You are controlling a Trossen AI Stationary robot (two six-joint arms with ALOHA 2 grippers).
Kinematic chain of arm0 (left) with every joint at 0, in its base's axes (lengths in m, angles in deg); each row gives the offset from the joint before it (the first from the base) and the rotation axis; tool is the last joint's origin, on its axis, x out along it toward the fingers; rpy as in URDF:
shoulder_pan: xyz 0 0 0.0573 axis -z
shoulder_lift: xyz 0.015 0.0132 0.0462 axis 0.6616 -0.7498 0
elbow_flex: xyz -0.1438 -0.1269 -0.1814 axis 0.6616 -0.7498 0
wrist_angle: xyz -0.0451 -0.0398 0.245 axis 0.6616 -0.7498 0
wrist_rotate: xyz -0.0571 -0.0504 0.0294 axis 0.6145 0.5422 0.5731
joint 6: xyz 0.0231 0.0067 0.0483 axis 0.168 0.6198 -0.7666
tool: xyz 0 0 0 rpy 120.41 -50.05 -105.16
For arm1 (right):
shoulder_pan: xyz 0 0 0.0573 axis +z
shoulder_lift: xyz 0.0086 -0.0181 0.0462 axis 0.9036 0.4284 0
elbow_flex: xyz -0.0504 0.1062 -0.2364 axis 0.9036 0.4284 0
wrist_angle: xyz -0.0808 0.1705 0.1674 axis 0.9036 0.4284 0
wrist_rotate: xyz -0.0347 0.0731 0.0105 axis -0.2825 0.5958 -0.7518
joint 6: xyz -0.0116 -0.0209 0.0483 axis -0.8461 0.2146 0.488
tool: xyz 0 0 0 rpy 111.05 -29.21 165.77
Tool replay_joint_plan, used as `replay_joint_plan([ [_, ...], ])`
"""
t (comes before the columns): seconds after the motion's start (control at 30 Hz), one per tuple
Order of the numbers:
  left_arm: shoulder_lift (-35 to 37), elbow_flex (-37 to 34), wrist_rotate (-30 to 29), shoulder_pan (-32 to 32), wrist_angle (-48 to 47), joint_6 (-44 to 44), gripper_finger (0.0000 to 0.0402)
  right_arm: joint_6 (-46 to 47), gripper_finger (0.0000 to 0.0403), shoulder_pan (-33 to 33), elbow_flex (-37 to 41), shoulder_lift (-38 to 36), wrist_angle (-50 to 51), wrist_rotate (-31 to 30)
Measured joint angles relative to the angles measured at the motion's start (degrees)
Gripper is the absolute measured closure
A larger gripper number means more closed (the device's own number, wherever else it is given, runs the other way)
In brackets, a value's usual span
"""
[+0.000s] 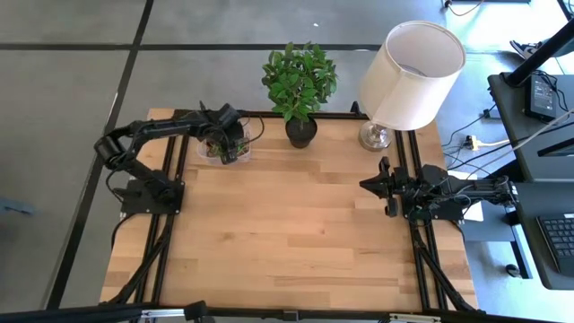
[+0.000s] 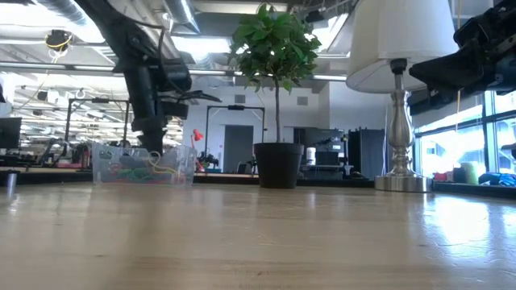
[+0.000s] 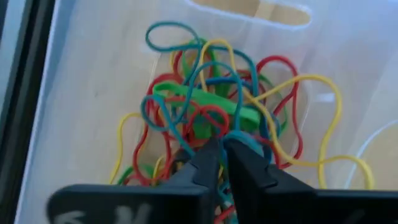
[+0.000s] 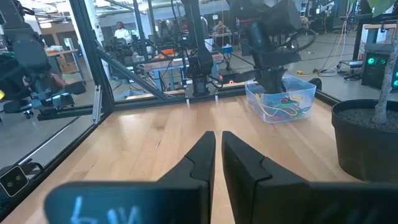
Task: Pick and place rubber bands into bin
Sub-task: Put the blue rubber band into the transparent bin, then return to Home Position
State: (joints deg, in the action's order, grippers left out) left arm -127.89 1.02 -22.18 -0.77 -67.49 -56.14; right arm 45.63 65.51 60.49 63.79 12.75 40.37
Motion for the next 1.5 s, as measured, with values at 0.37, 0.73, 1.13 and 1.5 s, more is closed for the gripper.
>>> replay_joint_plan([
  [0.37, 2.73, 6.62, -2.86, -0.34, -3.17, 1.02, 0.0249, -0.03, 0.0369, 0.0, 0.0, 0.01, 0.0, 0.0],
  [0.73, 10.02, 15.17, -18.04, 0.63, -6.67, 11.58, 0.0229, -0.02, 0.0369, -0.01, 0.0, -0.01, -0.01, 0.02],
  [1.13, 19.79, 11.7, 1.86, 3.53, -4.44, 11.52, 0.0231, -0.01, 0.0369, 0.0, 0.0, 0.01, 0.0, 0.01],
  [1.5, 38.81, -16.6, 10.0, 17.23, 25.65, 13.74, 0.0229, 0.03, 0.0369, 0.01, 0.0, 0.01, 0.0, 0.01],
])
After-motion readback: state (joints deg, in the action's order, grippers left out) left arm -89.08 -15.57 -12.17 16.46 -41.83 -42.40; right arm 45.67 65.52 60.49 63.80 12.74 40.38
